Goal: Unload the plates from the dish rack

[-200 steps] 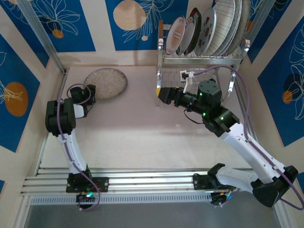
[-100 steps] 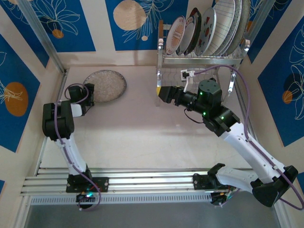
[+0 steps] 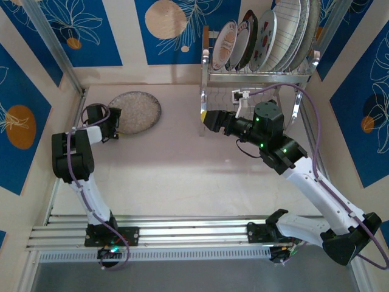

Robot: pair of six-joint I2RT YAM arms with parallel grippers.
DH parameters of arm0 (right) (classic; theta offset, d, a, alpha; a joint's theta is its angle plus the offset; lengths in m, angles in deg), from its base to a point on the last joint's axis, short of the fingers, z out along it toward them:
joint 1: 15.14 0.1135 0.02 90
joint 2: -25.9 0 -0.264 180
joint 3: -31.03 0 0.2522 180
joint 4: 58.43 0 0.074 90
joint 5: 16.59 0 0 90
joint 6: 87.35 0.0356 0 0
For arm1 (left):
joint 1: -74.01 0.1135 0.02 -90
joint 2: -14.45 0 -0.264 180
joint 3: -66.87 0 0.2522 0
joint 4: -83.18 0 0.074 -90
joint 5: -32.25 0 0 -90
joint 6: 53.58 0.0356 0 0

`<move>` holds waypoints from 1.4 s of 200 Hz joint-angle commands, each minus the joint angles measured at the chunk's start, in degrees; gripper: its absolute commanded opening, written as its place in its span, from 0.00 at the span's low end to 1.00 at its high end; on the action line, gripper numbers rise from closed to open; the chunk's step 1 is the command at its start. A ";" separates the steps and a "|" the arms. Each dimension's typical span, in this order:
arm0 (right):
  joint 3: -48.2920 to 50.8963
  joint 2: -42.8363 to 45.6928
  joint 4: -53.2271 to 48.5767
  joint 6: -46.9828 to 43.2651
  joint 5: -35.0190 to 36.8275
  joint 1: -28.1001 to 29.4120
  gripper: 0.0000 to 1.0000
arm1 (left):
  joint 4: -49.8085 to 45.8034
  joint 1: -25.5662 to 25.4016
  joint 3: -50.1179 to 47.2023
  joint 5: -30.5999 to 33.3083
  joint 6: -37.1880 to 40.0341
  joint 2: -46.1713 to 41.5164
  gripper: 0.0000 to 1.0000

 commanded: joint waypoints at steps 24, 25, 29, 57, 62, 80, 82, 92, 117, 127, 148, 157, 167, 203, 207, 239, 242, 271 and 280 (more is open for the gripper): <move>-2.53 1.36 -3.23 -0.17 2.48 -0.47 0.69 | -16.43 1.06 6.68 0.06 5.46 -1.98 0.92; -2.54 1.40 -3.30 -0.25 2.53 -0.47 0.69 | -16.61 1.06 6.80 0.05 5.56 -1.94 0.92; -2.78 1.44 -3.84 -0.38 2.85 -0.47 0.69 | -17.48 1.06 7.25 -0.04 5.76 -1.85 0.93; -6.38 2.14 -9.80 -4.58 7.89 -0.38 0.67 | -21.01 1.06 8.10 -0.23 6.99 -2.80 0.98; -7.25 2.46 -10.82 -5.80 9.46 -0.38 0.66 | -21.63 1.06 8.06 -0.16 7.25 -3.21 0.98; -11.72 3.20 -15.77 -11.77 15.91 -0.38 0.66 | -24.71 0.80 8.66 0.30 8.63 -5.05 1.00; -12.17 3.20 -16.30 -12.63 16.66 -0.38 0.66 | -24.98 0.79 8.67 0.34 8.75 -5.34 1.00; -16.32 2.83 -19.49 -16.51 20.92 -0.46 0.66 | -26.47 0.54 8.72 0.70 9.25 -6.86 1.00; -27.93 -0.32 -27.85 -24.51 31.77 -2.59 0.66 | -28.69 -1.02 7.62 1.90 9.51 -11.86 1.00; -32.22 -1.89 -29.76 -27.25 33.99 -4.60 0.66 | -29.54 -2.08 7.45 2.67 9.61 -14.13 1.00; -41.46 -6.13 -33.88 -29.59 33.35 -11.28 0.66 | -30.80 -5.75 7.91 4.51 9.61 -19.10 1.00; -45.33 -8.10 -35.89 -29.50 32.82 -14.84 0.66 | -31.19 -7.74 8.67 5.34 10.05 -21.01 1.00; -49.12 -10.43 -38.09 -28.89 31.46 -18.90 0.66 | -31.48 -10.34 9.64 6.58 10.86 -23.27 1.00; -62.77 -19.08 -43.85 -26.93 22.08 -31.12 0.66 | -29.82 -20.58 10.57 9.54 12.76 -31.16 1.00; -64.24 -20.17 -44.68 -26.79 21.36 -31.97 0.66 | -29.22 -21.78 10.46 9.88 12.98 -32.02 1.00; -65.39 -23.93 -42.61 -25.94 9.08 -40.49 0.65 | -23.64 -30.94 8.32 9.21 14.22 -38.05 1.00; -64.95 -23.95 -42.13 -25.82 6.94 -41.37 0.64 | -23.23 -31.61 8.08 9.06 14.28 -38.53 1.00; -60.55 -24.20 -36.66 -28.98 0.01 -45.37 0.60 | -21.73 -36.25 6.95 7.15 17.87 -43.87 1.00; -57.93 -23.38 -34.02 -30.51 -1.65 -46.06 0.59 | -20.73 -37.01 6.44 6.19 19.50 -45.79 1.00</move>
